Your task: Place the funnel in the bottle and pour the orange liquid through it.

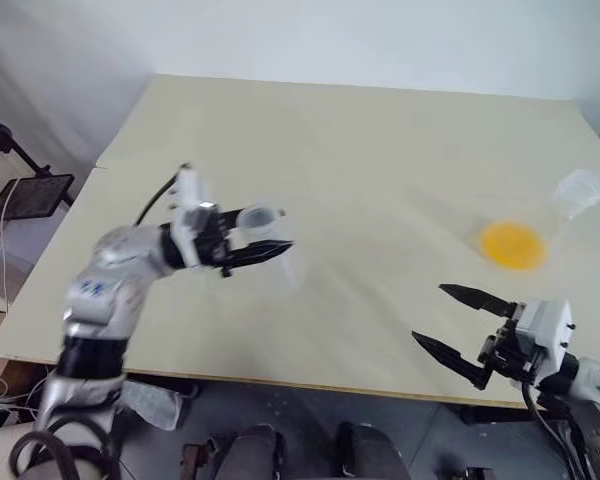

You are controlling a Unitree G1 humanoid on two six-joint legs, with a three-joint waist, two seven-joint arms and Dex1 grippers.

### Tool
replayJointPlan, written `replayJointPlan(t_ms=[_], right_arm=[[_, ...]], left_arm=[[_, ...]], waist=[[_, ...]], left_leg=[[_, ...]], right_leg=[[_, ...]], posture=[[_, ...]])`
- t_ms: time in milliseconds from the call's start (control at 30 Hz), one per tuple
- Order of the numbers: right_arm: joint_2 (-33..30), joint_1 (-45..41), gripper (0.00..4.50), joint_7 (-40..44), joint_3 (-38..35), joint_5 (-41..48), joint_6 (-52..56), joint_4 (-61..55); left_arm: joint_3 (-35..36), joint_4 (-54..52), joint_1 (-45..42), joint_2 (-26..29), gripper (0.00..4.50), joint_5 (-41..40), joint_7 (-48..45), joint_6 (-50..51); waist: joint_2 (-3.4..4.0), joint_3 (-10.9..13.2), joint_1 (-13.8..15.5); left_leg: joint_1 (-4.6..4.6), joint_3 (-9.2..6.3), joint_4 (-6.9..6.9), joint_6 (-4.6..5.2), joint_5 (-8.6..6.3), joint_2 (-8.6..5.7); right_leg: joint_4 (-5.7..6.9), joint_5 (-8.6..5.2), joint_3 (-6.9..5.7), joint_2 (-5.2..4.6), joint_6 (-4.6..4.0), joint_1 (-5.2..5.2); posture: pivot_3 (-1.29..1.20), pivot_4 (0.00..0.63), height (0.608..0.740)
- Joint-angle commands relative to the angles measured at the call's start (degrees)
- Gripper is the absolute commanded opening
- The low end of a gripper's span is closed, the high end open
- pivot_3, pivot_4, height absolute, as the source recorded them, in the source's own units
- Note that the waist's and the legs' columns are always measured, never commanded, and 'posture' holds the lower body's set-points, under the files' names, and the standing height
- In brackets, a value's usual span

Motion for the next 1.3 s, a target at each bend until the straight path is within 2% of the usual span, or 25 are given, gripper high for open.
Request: replayJointPlan(t_ms=[33,167,267,500,633,700,767,933,1100,1300], right_arm=[[1.2,2.4,4.5,-1.9,-3.1,-0.5,-1.7,-3.4],[3.6,6.8,4.5,-4.6,-4.6,-1.5,-2.4,-6.7],[6.4,11.6,4.5,-7.3,-5.7,-2.8,-3.1,-10.7],[11.6,19.9,4.5,-11.0,-7.0,-4.3,-4.7,-16.1],[13.1,20.9,4.5,-12.4,-5.5,-5.4,-5.0,-17.4],[13.6,20.5,4.5,-13.0,-4.4,-6.1,-5.0,-17.5],[13.4,19.5,4.5,-13.4,-3.4,-6.5,-4.8,-17.4],[11.4,15.4,4.5,-13.0,-2.8,-5.9,-3.8,-15.6],[9.1,11.2,4.5,-11.7,-1.7,-5.1,-3.1,-12.9],[6.3,3.7,4.5,-8.6,1.7,-4.2,-2.4,-8.0]], left_arm=[[-5.0,10.7,-6.9,-5.7,2.34,6.0,-1.7,-6.5],[-8.0,27.2,-15.1,-13.3,2.34,12.5,-2.3,-16.2],[-6.6,38.1,-20.3,-18.0,2.34,13.9,-2.6,-21.3],[-7.1,49.6,-24.0,-22.8,2.34,17.9,-6.4,-29.3],[-6.8,52.4,-24.8,-24.1,2.34,20.4,-5.3,-32.4],[-5.7,52.9,-25.0,-25.0,2.34,20.2,-4.2,-32.4],[-5.4,52.5,-24.7,-25.4,3.07,19.8,-5.7,-31.5],[-3.4,49.5,-23.3,-23.6,4.47,18.9,-7.3,-29.8],[-0.4,42.9,-19.0,-18.9,4.47,17.1,-8.0,-26.7],[3.8,26.4,-5.9,-10.1,4.47,12.8,-8.3,-20.1]], waist=[[0.0,0.0,0.0],[-0.04,0.0,0.0],[-0.06,0.0,-0.1],[-0.07,0.0,0.0],[-0.07,0.0,0.0],[-0.07,0.0,0.1],[-0.07,0.0,0.0],[-0.07,0.0,-0.3],[-0.07,0.0,-0.8],[-0.05,0.0,-1.6]], left_leg=[[-0.01,0.08,0.01,0.03,0.0,0.0],[-0.05,0.21,0.02,0.06,0.01,0.01],[-0.07,0.32,-0.02,0.07,0.01,0.06],[-0.06,0.47,-0.04,0.1,0.02,0.13],[-0.07,0.52,0.0,0.16,0.0,0.12],[-0.07,0.52,0.01,0.17,-0.01,0.12],[-0.07,0.51,0.01,0.18,-0.01,0.12],[-0.07,0.51,0.02,0.19,-0.01,0.14],[-0.04,0.49,0.03,0.18,-0.01,0.17],[0.0,0.33,0.05,0.18,-0.01,0.16]], right_leg=[[-0.02,0.02,-0.04,0.0,0.04,-0.01],[-0.04,0.02,-0.06,0.05,0.05,-0.06],[-0.12,0.02,-0.05,0.08,0.05,-0.09],[-0.25,0.02,0.05,0.1,0.06,-0.1],[-0.27,0.03,0.09,0.09,0.07,-0.1],[-0.27,0.03,0.1,0.07,0.08,-0.1],[-0.26,0.03,0.1,0.07,0.08,-0.11],[-0.23,0.03,0.11,0.09,0.08,-0.13],[-0.1,0.03,0.1,0.09,0.07,-0.16],[0.1,0.03,0.07,0.02,0.07,-0.16]], posture=[[0.0,0.15,0.74],[0.0,0.15,0.74],[0.0,0.15,0.74],[0.0,0.15,0.74],[0.0,0.15,0.74],[0.0,0.15,0.74],[0.0,0.15,0.74],[0.0,0.15,0.74],[0.0,0.15,0.74],[0.0,0.15,0.74]])
